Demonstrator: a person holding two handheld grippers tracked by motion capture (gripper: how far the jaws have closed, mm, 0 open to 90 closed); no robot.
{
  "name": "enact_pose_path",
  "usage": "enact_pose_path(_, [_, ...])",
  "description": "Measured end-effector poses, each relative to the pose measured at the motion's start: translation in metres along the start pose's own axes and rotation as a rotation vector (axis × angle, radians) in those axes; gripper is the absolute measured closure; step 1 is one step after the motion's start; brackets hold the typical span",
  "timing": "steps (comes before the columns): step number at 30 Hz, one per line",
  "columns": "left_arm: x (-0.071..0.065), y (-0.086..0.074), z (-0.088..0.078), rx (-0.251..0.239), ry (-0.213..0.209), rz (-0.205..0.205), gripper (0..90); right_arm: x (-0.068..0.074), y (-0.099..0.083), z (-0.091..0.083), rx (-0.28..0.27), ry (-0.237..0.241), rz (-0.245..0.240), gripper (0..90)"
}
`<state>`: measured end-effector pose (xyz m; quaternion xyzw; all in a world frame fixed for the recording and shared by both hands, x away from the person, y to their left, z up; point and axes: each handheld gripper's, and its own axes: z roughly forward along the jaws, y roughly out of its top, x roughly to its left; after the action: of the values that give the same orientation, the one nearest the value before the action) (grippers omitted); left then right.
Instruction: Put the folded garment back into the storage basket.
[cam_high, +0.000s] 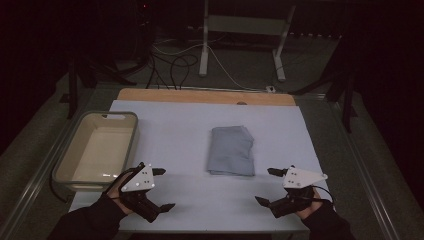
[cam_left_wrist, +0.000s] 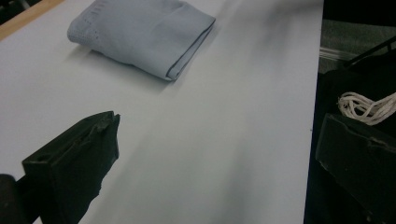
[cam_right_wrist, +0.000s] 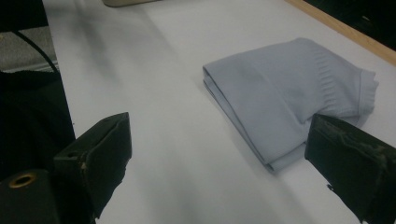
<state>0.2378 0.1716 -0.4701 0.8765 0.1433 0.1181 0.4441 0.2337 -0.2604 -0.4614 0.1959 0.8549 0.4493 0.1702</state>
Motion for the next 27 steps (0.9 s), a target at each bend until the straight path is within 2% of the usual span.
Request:
enact_pose_path(7, [0.005,0.01,0.0,0.008,-0.002,-0.007,0.0,-0.006,0.011,-0.004,-0.01,-0.015,-0.005,7.6])
enact_pose_path(18, [0.018,0.025,0.003,0.018,0.023,-0.026,0.0,-0.016,0.019,-0.002,-0.03,-0.04,0.009,7.6])
enact_pose_path(24, [0.023,0.03,0.008,0.022,0.038,-0.032,0.0,-0.024,0.019,0.002,-0.043,-0.104,0.023,7.7])
enact_pose_path(25, [0.024,0.031,0.01,0.024,0.037,-0.036,0.0,-0.028,0.019,0.004,-0.037,-0.134,0.032,7.6])
enact_pose_path(27, [0.026,0.033,0.012,0.03,0.044,-0.034,0.0,-0.03,0.02,0.005,-0.035,-0.141,0.036,7.7])
